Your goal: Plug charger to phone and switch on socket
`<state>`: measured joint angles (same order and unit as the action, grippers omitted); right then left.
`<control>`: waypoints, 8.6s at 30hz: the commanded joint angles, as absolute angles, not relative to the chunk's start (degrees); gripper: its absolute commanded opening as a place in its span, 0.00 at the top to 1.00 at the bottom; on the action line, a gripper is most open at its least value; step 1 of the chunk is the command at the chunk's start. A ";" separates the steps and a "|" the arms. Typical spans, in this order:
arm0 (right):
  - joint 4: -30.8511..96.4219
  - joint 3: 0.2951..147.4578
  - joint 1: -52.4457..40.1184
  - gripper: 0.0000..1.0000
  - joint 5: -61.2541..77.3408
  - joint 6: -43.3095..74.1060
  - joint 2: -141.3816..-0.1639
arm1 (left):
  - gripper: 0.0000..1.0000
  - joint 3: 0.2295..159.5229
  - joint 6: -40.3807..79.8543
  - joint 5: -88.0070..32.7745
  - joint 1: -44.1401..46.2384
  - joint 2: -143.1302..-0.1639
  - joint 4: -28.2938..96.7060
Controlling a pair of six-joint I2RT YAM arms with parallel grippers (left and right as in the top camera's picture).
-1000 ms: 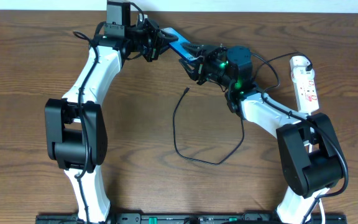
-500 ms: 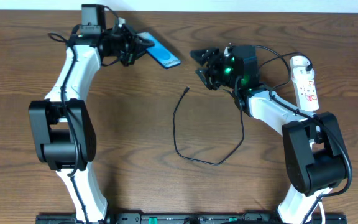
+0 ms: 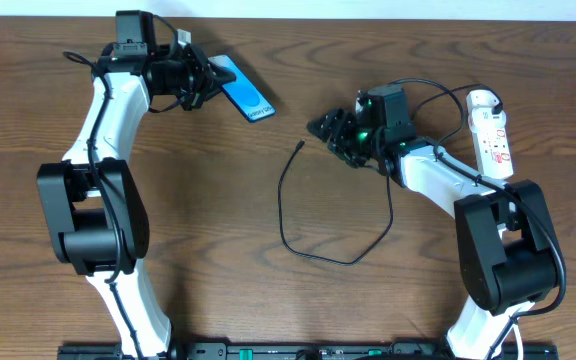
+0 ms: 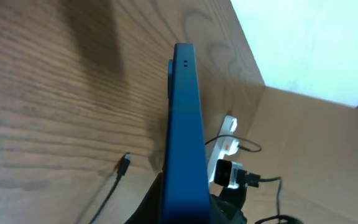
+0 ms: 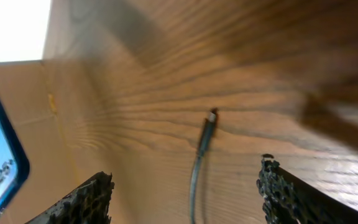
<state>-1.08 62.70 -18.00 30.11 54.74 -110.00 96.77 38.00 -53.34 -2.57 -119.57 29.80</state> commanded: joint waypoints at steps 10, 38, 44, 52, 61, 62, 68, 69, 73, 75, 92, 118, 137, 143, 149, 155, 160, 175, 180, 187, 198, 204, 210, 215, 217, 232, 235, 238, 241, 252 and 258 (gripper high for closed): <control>1.19 62.96 -18.13 0.27 29.91 50.04 -109.78 | 0.93 96.86 30.13 -72.77 -2.83 -117.64 24.32; 1.74 62.94 -21.91 0.48 25.41 54.19 -109.89 | 0.93 96.88 57.84 -83.35 -2.83 -117.64 6.42; 0.05 62.94 -24.93 0.58 23.07 60.12 -111.81 | 0.93 96.88 58.85 -83.09 -2.83 -117.64 5.43; -5.48 62.94 -27.33 0.62 22.94 63.68 -116.29 | 0.93 96.88 58.85 -83.13 -2.83 -117.64 5.45; -8.21 62.94 -27.29 0.69 22.65 64.97 -120.68 | 0.93 96.86 58.81 -83.11 -2.83 -117.64 5.45; -8.64 62.94 -27.29 0.69 22.68 65.39 -121.32 | 0.92 96.88 58.81 -83.11 -2.83 -117.64 5.43; -9.67 62.94 -26.96 0.80 23.92 65.41 -123.02 | 0.92 96.88 58.81 -83.13 -2.83 -117.64 5.45; -9.65 62.94 -26.83 0.83 23.94 64.95 -123.02 | 0.93 96.86 58.81 -83.13 -2.83 -117.64 5.45; -9.63 62.96 -25.45 0.99 26.70 58.06 -123.00 | 0.93 96.86 58.81 -83.13 -2.83 -117.64 5.45; -9.67 62.96 -24.14 0.99 30.06 56.21 -122.89 | 0.93 96.86 58.81 -83.15 -2.83 -117.64 5.43; -20.34 63.00 -14.37 0.99 75.77 35.94 -111.26 | 0.93 96.86 57.28 -83.61 -2.90 -117.64 -2.63; -35.40 63.00 -18.59 0.99 86.28 46.44 -109.71 | 0.93 96.18 51.83 -90.13 -0.95 -117.67 -9.56; -37.52 63.00 -17.45 0.99 87.64 46.24 -109.71 | 0.93 95.83 48.66 -90.13 2.11 -117.67 -9.54; -39.31 63.00 -16.73 0.99 88.27 46.28 -109.71 | 0.93 95.85 48.66 -90.11 2.11 -117.67 -9.54; -39.24 63.00 -16.69 0.99 88.40 46.28 -109.71 | 0.93 95.83 48.69 -90.13 2.11 -117.67 -9.54; -39.29 63.00 -16.29 0.99 86.89 46.24 -109.71 | 0.93 95.83 48.71 -90.13 2.13 -117.67 -9.50; -39.27 63.00 -15.55 0.99 86.70 46.24 -109.71 | 0.93 95.83 48.73 -90.13 2.13 -117.67 -9.50; -39.24 63.00 -15.14 0.99 86.48 46.26 -109.71 | 0.93 95.83 49.39 -90.04 2.57 -117.67 -9.10; -39.20 63.00 -15.20 0.99 86.48 46.28 -109.71 | 0.93 95.83 49.87 -89.95 2.61 -117.67 -9.10; -38.96 63.00 -15.53 0.99 86.08 46.28 -109.73 | 0.93 95.83 51.31 -89.95 2.72 -117.67 -9.10; -38.98 63.00 -15.64 0.99 86.02 46.70 -109.73 | 0.93 95.83 51.29 -89.93 4.21 -117.67 -9.13; -38.96 63.00 -15.77 0.99 86.02 46.70 -109.71 | 0.93 95.83 51.27 -89.93 4.21 -117.67 -9.13; -38.96 63.00 -16.58 0.99 86.04 46.70 -109.73 | 0.93 95.83 50.87 -89.30 3.92 -117.67 -9.21; -38.28 62.98 -16.60 0.99 86.04 46.68 -109.73 | 0.92 95.85 50.83 -89.32 3.95 -117.67 -9.19; -37.87 62.98 -16.60 0.99 86.04 46.65 -109.73 | 0.93 95.85 50.83 -89.32 3.92 -117.67 -9.19; -37.60 62.98 -16.93 0.99 85.58 46.68 -109.73 | 0.93 95.83 50.83 -89.34 3.95 -117.67 -9.17; -37.21 62.98 -17.43 0.99 85.60 46.65 -109.73 | 0.93 95.83 50.83 -89.34 3.95 -117.67 -9.19; -36.97 62.98 -17.96 0.99 85.56 46.65 -109.73 | 0.93 95.83 50.83 -89.34 3.95 -117.67 -9.19; -36.91 62.98 -17.96 0.99 84.99 46.65 -109.73 | 0.92 95.83 50.83 -89.38 3.95 -117.67 -9.19; -36.86 62.98 -17.91 0.99 84.33 46.68 -109.73 | 0.93 95.83 49.98 -89.89 3.95 -117.67 -9.17; -36.86 62.98 -17.17 0.99 84.38 46.68 -109.73 | 0.93 95.83 48.12 -90.04 3.95 -117.67 -9.15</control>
<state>-36.91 63.05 -17.58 85.01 46.28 -110.19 95.64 50.46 -88.23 3.81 -119.55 -8.86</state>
